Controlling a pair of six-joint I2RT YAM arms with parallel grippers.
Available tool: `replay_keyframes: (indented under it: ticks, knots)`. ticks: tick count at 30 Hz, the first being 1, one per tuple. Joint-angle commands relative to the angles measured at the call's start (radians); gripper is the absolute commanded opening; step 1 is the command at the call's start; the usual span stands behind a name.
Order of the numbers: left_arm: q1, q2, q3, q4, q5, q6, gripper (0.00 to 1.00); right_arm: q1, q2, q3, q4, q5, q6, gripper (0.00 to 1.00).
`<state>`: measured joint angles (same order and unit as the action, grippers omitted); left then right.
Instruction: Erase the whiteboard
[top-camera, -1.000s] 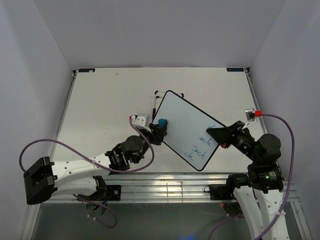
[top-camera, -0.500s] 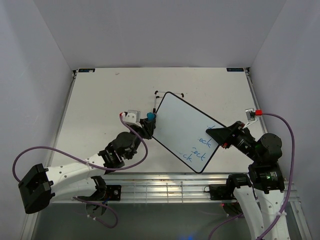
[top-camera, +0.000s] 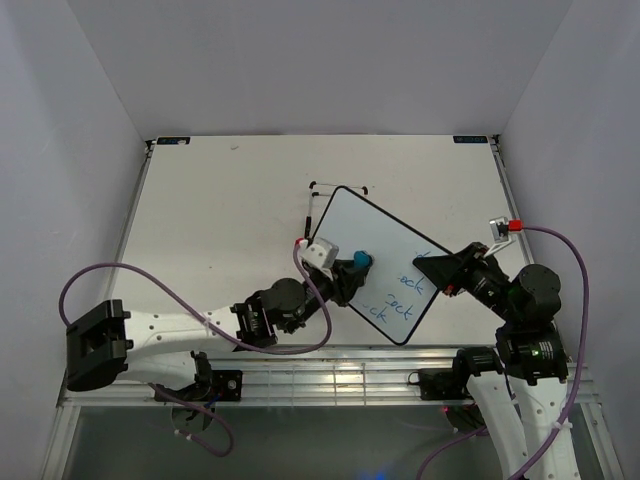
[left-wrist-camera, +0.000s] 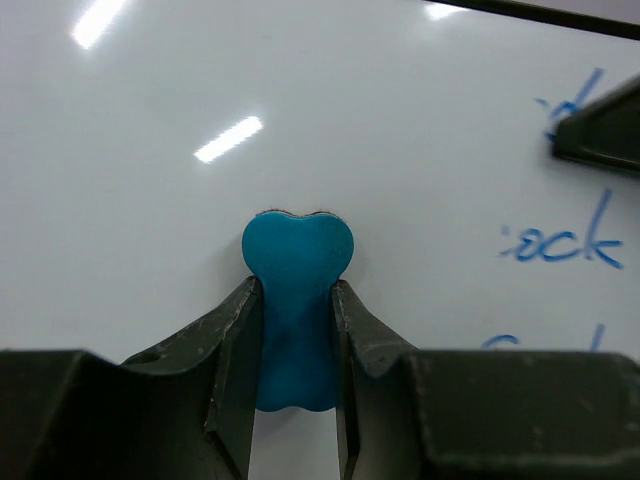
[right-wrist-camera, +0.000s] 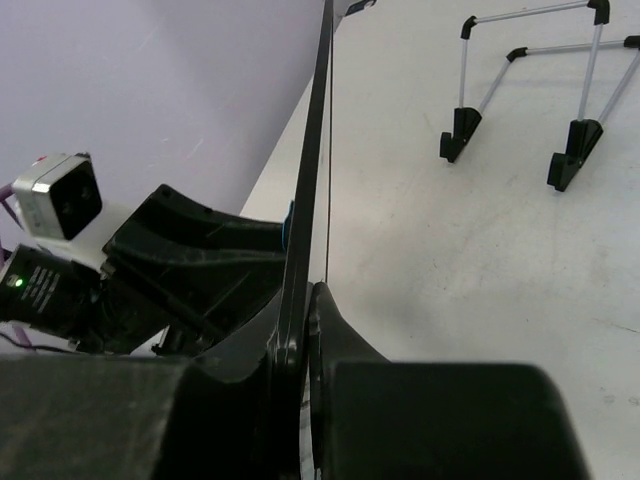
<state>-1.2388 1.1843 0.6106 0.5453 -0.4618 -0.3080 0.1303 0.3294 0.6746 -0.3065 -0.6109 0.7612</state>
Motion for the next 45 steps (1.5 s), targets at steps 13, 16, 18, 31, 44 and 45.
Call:
replay_keyframes:
  ticks: [13,16,18,31,44,45]
  knots:
    - [0.036,-0.04,-0.061,-0.145,0.02,-0.013,0.0,0.028,-0.072,0.079,0.069,-0.018,0.113,0.08]
    - [-0.042,-0.016,-0.08,-0.055,0.063,0.009,0.0,0.028,-0.072,0.046,0.087,0.0,0.142,0.08]
    - [-0.121,0.053,-0.037,-0.036,0.019,0.03,0.0,0.028,-0.067,0.037,0.099,0.019,0.151,0.08]
    - [-0.383,0.431,0.336,-0.053,-0.052,0.115,0.0,0.028,-0.056,0.034,0.103,0.043,0.139,0.08]
    - [-0.166,0.24,0.151,-0.171,-0.107,-0.017,0.0,0.028,-0.059,0.109,0.05,-0.01,0.093,0.08]
    - [-0.128,0.224,0.102,-0.171,-0.115,-0.023,0.0,0.028,-0.059,0.117,0.047,-0.012,0.09,0.08]
